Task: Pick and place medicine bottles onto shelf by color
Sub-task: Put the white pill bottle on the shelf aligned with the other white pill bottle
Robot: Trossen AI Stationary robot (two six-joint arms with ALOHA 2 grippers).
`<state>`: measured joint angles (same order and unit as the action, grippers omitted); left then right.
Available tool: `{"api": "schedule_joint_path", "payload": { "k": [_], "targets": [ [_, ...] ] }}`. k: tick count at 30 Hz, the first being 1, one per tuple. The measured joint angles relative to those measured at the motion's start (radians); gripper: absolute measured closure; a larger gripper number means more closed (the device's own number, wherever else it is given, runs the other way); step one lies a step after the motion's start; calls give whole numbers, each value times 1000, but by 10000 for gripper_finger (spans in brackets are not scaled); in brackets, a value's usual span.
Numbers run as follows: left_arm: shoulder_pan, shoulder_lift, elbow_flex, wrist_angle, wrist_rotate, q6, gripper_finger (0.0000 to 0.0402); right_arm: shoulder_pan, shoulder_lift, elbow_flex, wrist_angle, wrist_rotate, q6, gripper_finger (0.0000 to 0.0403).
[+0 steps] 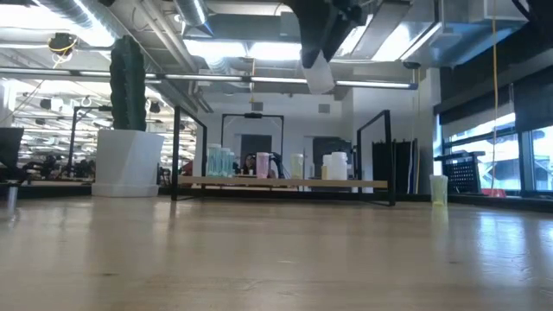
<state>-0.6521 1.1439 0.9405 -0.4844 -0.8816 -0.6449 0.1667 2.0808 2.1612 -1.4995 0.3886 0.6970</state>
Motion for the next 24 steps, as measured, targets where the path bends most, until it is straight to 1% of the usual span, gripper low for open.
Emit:
{"api": "schedule_joint_path", "payload": {
  "k": [7, 15, 21, 24],
  "targets": [
    [29, 0, 0, -9, 10, 0, 204, -4, -4, 2, 54, 7, -54, 248],
    [33, 0, 0, -15, 12, 0, 204, -10, -56, 2, 75, 0, -50, 247],
    [32, 0, 0, -9, 12, -6, 204, -10, -94, 3, 89, -82, -51, 246],
    [32, 0, 0, 4, 12, 0, 204, -9, -131, 3, 71, -87, -50, 246]
  ]
}}
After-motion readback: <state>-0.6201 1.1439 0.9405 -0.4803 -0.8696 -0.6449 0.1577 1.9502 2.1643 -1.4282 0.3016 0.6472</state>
